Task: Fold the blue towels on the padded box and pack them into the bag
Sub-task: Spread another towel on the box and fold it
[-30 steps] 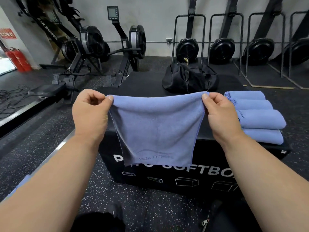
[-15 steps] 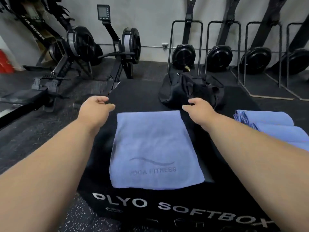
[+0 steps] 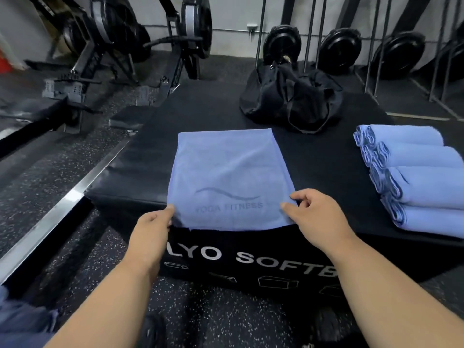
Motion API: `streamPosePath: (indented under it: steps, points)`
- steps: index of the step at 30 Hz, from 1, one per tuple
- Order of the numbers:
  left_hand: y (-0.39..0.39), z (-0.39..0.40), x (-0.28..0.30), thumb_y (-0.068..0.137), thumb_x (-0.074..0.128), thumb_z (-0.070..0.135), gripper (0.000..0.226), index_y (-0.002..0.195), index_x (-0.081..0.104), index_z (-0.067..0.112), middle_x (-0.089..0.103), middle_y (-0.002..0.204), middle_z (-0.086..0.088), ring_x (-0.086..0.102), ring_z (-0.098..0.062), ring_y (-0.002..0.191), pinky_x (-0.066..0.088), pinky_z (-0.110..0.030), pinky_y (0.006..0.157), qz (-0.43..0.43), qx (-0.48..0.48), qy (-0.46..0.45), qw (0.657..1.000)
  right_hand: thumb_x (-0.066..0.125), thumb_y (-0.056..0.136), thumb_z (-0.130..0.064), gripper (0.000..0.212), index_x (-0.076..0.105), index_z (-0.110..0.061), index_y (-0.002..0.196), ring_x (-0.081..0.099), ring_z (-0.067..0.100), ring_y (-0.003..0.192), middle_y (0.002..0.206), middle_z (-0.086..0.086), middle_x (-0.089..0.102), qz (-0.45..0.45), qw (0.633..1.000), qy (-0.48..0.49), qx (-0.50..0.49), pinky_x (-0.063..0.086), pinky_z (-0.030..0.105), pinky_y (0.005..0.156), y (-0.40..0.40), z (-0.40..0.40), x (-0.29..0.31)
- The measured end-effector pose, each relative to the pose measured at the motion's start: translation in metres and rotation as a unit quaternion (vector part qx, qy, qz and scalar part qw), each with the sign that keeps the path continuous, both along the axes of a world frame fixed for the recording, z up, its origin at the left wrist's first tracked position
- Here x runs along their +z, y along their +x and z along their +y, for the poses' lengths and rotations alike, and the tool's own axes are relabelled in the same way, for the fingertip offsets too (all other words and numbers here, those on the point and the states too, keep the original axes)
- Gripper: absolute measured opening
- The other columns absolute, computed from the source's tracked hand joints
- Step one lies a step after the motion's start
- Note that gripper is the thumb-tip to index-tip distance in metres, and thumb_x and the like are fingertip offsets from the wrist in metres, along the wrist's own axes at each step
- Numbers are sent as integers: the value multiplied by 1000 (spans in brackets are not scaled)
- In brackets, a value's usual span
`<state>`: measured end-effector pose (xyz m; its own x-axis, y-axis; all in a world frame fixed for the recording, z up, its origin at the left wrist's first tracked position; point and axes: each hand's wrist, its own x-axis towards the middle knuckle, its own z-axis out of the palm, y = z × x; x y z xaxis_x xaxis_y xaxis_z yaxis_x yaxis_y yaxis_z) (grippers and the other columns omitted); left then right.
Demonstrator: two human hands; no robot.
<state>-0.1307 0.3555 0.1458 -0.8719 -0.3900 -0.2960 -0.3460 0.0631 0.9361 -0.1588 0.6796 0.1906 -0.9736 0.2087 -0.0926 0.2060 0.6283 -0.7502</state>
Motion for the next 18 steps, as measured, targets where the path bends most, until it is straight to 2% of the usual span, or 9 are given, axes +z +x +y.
streamPosePath:
  steps: [2, 4, 6, 9, 12, 15, 18]
  points:
    - [-1, 0, -8, 95, 64, 54, 41, 66, 65, 24, 61, 71, 10, 52, -14, 72, 42, -39, 75, 2, 3, 1, 1000, 78, 83, -49, 32, 67, -32, 107, 66, 13, 78, 80, -9, 66, 4, 1000, 10, -8, 52, 33, 72, 2, -1, -1]
    - [0, -2, -15, 89, 67, 57, 39, 71, 68, 23, 67, 78, 6, 57, -16, 77, 47, -40, 77, 12, 12, 9, 1000, 79, 80, -54, 33, 65, -32, 101, 67, 13, 82, 86, -10, 68, -2, 999, 28, -18, 56, 36, 76, 0, 0, 0]
    - [1, -3, -18, 90, 67, 51, 36, 71, 64, 20, 64, 76, 3, 54, -18, 76, 45, -39, 73, 24, 23, 24, 999, 82, 79, -54, 31, 68, -29, 91, 68, 12, 78, 84, -10, 71, -9, 999, 45, -19, 57, 36, 75, -3, 1, 1]
    - [-1, -4, -10, 89, 67, 46, 40, 73, 53, 13, 52, 73, -1, 45, -20, 74, 38, -38, 69, 45, 4, 42, 998, 82, 84, -42, 25, 71, -21, 77, 67, 15, 69, 71, -9, 72, -14, 999, 38, -9, 57, 38, 70, -4, 1, 3]
    - [-5, -4, -3, 85, 69, 46, 46, 86, 60, 2, 60, 82, -7, 54, -21, 81, 45, -42, 80, 58, -12, 65, 996, 81, 85, -31, 20, 72, -18, 74, 70, 23, 72, 69, -7, 73, -7, 1000, 11, 1, 58, 41, 72, -4, -1, 5]
    - [-7, 0, 4, 92, 65, 32, 25, 77, 56, 14, 53, 73, 2, 49, -15, 73, 43, -40, 80, 63, -14, 71, 995, 82, 86, -25, 14, 75, -18, 76, 70, 23, 69, 69, -1, 73, 9, 999, -41, 1, 60, 42, 74, -6, 3, 8]
    - [-9, 2, 4, 92, 61, 20, 27, 70, 46, 21, 43, 67, 5, 40, -15, 71, 39, -40, 78, 65, -7, 74, 995, 82, 87, -18, 8, 75, -18, 82, 64, 15, 63, 70, 3, 72, 40, 995, -95, -4, 58, 41, 72, -6, 6, 13]
